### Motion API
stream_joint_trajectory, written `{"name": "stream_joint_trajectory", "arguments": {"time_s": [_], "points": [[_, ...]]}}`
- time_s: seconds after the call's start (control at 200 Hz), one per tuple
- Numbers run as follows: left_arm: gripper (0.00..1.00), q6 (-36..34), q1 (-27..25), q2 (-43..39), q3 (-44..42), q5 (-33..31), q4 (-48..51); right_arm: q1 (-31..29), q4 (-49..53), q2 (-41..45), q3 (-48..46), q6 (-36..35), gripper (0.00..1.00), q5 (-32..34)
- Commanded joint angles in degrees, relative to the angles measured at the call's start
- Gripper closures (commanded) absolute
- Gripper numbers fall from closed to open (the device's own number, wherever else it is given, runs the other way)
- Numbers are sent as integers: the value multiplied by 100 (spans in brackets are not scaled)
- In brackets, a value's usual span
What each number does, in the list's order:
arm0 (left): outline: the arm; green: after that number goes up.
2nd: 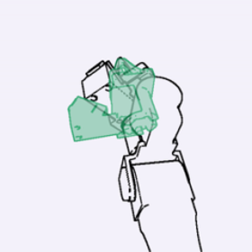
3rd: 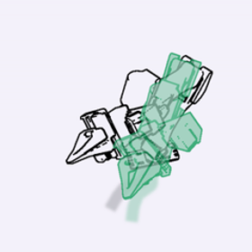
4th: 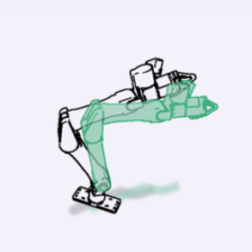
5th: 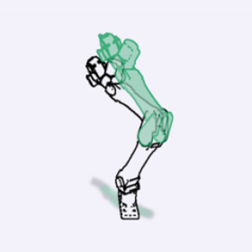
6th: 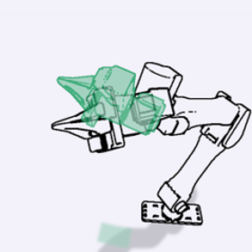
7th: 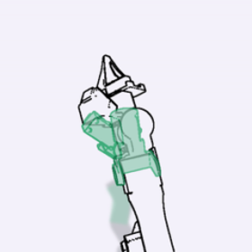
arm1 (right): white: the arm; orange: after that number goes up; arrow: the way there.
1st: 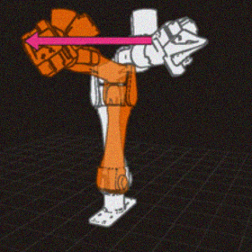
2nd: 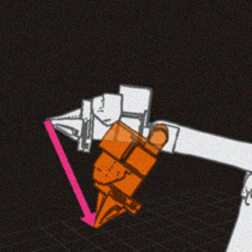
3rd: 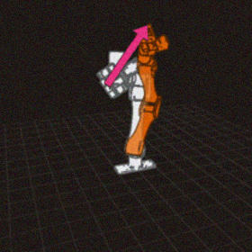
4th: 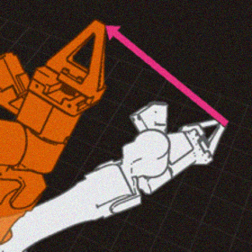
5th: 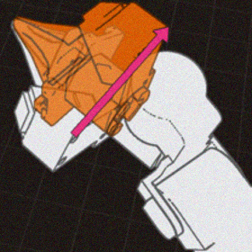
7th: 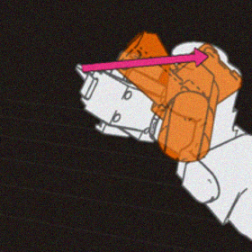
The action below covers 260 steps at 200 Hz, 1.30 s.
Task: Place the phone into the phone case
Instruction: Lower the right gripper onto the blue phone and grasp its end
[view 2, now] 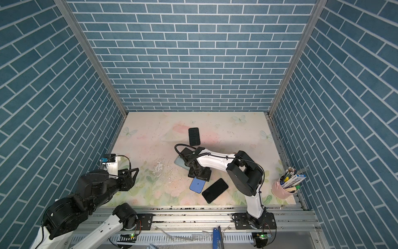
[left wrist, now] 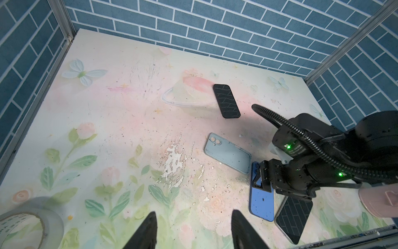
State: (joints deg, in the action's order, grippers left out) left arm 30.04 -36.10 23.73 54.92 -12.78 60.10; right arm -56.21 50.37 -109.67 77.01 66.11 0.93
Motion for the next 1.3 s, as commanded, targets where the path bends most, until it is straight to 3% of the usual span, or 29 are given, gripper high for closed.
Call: {"name": "stream_joint_trajectory", "arguments": {"time_s": [0.0,0.12,0.205,0.32,0.51,0.55,0.67,1.125,1.175,1.235,1.295], "points": [[43,-62,35,0,-60,12,-65,113,166,350,24,-1533,22,255],[43,-75,37,27,-60,12,-68,178,56,390,85,-2532,22,153],[43,-70,48,36,-60,12,-63,180,263,307,264,-2633,18,171],[43,-69,41,62,-60,12,-68,156,338,220,279,-2096,13,-14],[43,-70,43,62,-60,-2,-59,-5,506,-1,233,-634,9,-83],[43,-74,47,53,-60,-1,-59,-60,415,-17,171,-390,2,-146],[43,-73,47,53,-60,2,-59,-153,151,-85,26,26,1,-254],[43,-51,41,-8,-60,3,-50,-129,-234,-340,-404,446,12,-280],[43,-51,42,-8,-63,2,-50,-111,-229,-298,-441,452,14,-221],[43,-52,44,-8,-60,1,-50,-72,-255,-250,-492,434,26,-201],[43,-51,41,-8,-60,2,-48,-27,-246,-207,-518,410,28,-174]]}}
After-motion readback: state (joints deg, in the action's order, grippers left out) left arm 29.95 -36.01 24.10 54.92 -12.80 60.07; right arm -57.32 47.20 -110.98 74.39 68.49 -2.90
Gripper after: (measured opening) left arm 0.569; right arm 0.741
